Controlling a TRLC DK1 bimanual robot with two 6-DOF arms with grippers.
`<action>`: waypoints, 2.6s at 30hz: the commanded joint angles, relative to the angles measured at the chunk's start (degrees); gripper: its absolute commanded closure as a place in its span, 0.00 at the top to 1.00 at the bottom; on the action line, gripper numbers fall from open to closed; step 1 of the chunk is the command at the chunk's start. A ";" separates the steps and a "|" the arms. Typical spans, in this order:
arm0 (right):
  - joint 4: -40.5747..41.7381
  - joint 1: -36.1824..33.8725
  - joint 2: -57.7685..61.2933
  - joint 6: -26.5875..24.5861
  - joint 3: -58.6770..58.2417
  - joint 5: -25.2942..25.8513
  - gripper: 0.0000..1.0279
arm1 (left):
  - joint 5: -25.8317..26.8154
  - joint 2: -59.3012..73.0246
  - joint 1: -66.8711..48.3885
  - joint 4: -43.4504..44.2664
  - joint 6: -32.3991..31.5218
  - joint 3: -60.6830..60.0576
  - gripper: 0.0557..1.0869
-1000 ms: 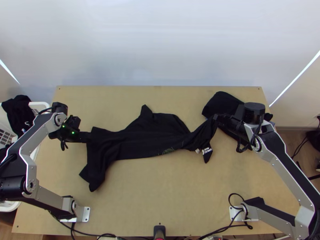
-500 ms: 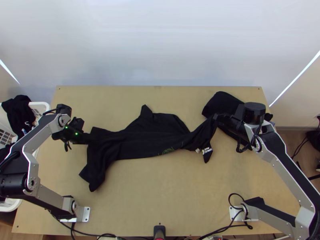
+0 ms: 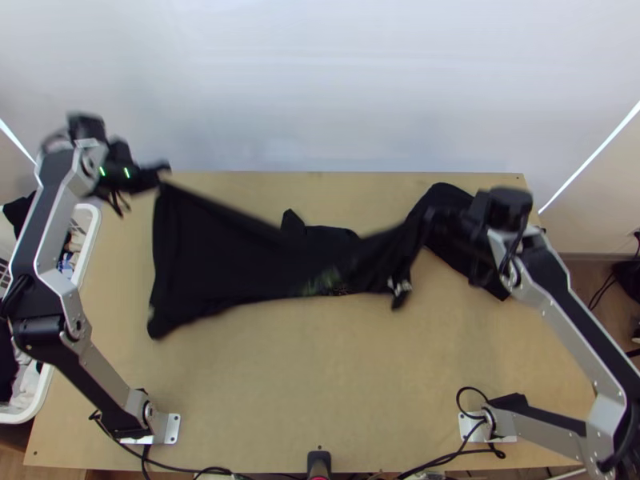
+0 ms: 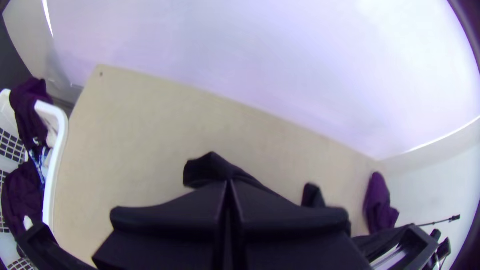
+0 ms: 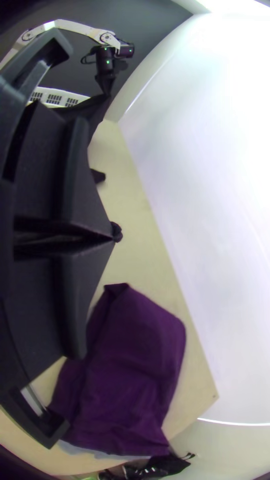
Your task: Fold the t-shirt
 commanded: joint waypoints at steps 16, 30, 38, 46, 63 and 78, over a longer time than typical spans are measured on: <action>0.58 -2.88 4.64 1.70 45.29 -0.44 0.03 | 7.11 -22.82 11.95 26.29 -24.37 -5.33 0.03; 1.46 -0.86 -16.02 3.72 29.38 -11.17 0.03 | 19.41 -38.47 16.43 32.27 -30.00 -21.15 0.03; -0.39 -3.06 -25.07 4.07 9.17 -11.08 0.03 | 21.44 -47.52 15.99 33.32 -25.52 -39.96 0.03; 5.94 -7.19 -25.77 3.89 -8.41 -10.99 0.03 | 14.14 -42.42 9.31 33.76 -17.34 -51.91 0.03; 10.60 -8.86 -20.94 3.54 -17.02 -10.64 0.03 | -2.73 -8.50 -2.29 40.79 -6.71 -46.20 0.03; 11.39 -9.83 -22.08 3.37 -21.77 -10.11 0.03 | -5.81 3.19 -4.22 42.20 -8.20 -34.24 0.03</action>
